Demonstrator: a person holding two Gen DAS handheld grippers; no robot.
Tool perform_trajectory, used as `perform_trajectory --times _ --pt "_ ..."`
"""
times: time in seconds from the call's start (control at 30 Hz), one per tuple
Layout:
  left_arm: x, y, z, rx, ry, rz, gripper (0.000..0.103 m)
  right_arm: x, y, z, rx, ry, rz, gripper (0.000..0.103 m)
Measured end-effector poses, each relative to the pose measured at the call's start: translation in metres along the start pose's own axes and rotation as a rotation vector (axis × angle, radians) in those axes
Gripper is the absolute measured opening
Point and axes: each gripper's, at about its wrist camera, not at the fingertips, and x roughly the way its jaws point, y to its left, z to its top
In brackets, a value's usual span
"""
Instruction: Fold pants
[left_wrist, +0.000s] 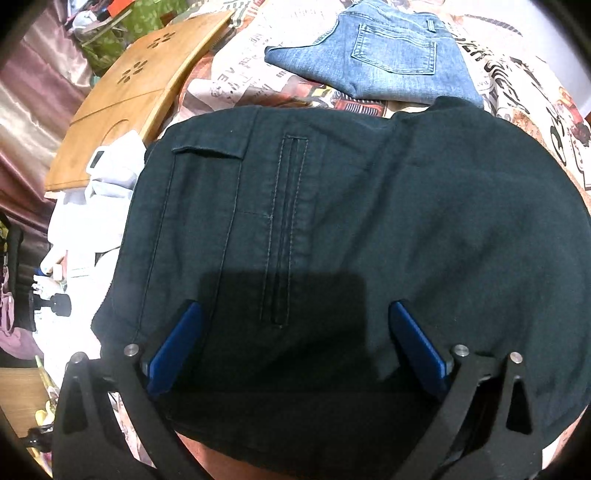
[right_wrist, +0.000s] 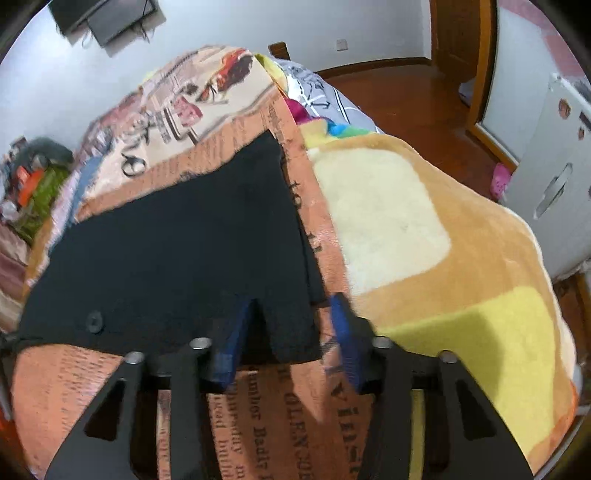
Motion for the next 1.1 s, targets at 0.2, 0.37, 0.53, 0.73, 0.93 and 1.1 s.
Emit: perform_trajectory --times 0.2,0.37,0.53,0.73,0.93,1.1 --pt "-0.001 0.0 0.0 0.004 -0.003 0.006 0.103 -0.004 0.0 -0.005 -0.013 0.026 0.022 0.01" --pt "-0.012 -0.006 0.002 0.055 -0.017 0.012 0.103 -0.012 0.001 -0.006 0.022 -0.029 0.013 0.005" --pt "-0.038 -0.022 0.003 0.105 -0.075 -0.029 0.103 -0.042 0.008 0.011 -0.02 -0.152 -0.036 0.003" --pt "-0.07 -0.054 0.009 0.171 -0.151 -0.088 0.103 -0.069 0.019 0.036 -0.1 -0.276 -0.072 0.002" --pt "-0.063 -0.095 0.007 0.27 -0.125 -0.121 0.103 -0.036 0.003 0.029 -0.066 -0.175 -0.107 0.001" --pt "-0.061 -0.117 -0.001 0.319 -0.146 -0.089 0.103 -0.028 -0.016 0.013 0.021 -0.077 -0.055 0.001"
